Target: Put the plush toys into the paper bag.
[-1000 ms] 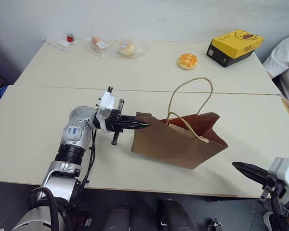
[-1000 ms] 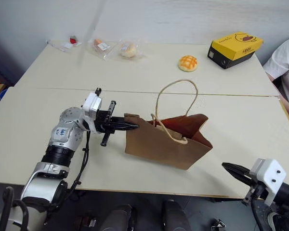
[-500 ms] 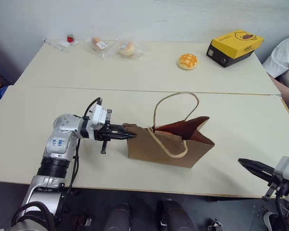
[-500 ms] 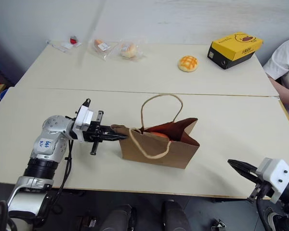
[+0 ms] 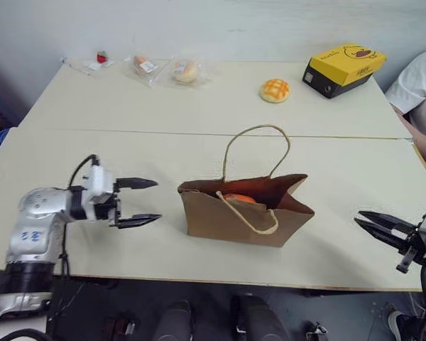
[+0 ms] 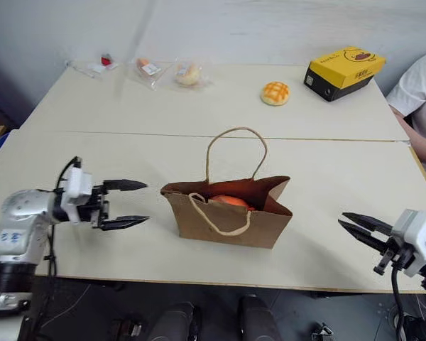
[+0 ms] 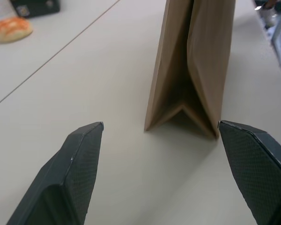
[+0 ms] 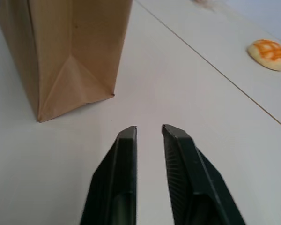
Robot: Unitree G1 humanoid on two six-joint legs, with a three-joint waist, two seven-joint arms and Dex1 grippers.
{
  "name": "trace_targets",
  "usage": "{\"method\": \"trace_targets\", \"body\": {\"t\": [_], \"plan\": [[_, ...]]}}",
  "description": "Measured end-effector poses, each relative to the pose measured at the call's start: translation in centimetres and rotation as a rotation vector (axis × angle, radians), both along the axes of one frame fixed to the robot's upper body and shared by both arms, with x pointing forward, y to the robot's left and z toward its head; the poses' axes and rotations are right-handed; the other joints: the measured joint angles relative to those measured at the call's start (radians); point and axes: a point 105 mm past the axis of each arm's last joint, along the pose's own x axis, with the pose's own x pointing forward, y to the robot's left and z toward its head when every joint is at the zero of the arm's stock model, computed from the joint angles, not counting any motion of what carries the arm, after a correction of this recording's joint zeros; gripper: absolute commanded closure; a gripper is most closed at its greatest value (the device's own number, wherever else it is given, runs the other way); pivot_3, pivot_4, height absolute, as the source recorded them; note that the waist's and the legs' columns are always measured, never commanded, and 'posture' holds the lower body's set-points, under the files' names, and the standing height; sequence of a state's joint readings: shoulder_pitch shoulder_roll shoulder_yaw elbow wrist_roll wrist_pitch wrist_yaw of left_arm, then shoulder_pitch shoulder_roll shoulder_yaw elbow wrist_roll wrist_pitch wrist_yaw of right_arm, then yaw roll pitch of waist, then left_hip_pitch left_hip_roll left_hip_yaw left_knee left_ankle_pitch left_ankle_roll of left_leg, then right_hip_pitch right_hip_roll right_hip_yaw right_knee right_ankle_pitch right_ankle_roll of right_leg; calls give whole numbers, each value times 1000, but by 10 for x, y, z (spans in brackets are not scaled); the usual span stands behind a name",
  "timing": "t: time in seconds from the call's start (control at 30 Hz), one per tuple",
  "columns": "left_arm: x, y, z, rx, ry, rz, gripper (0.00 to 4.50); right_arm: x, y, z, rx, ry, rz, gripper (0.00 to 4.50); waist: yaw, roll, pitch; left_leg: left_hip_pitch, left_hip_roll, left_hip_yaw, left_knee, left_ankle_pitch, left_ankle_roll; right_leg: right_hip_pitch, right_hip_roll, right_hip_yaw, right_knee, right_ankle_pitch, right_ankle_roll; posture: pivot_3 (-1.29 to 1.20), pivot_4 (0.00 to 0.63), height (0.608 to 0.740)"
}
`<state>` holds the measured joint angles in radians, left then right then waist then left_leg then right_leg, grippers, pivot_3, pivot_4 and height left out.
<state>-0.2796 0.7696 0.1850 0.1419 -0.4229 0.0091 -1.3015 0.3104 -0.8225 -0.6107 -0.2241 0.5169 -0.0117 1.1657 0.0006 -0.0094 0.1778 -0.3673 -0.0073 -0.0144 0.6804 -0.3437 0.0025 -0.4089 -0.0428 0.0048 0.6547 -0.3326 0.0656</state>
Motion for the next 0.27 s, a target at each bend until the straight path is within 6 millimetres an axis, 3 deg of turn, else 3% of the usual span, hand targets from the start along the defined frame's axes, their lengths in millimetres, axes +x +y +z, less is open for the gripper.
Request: {"method": "trace_targets", "body": {"t": [0.17, 0.27], "plan": [[-9, 39, -14, 87, 31, 160, 407, 3, -8, 3, -74, -19, 54, 1110, -2, 0, 0, 0, 0, 0, 0, -1, 1, 0, -1, 0, -1, 0, 0, 0, 150, 740], [-11, 46, -14, 108, 19, 197, 407, 6, -12, 1, -89, -23, 73, 52, 1, 0, 0, 0, 0, 0, 0, -1, 1, 0, -1, 0, -1, 0, 0, 0, 150, 740]]}}
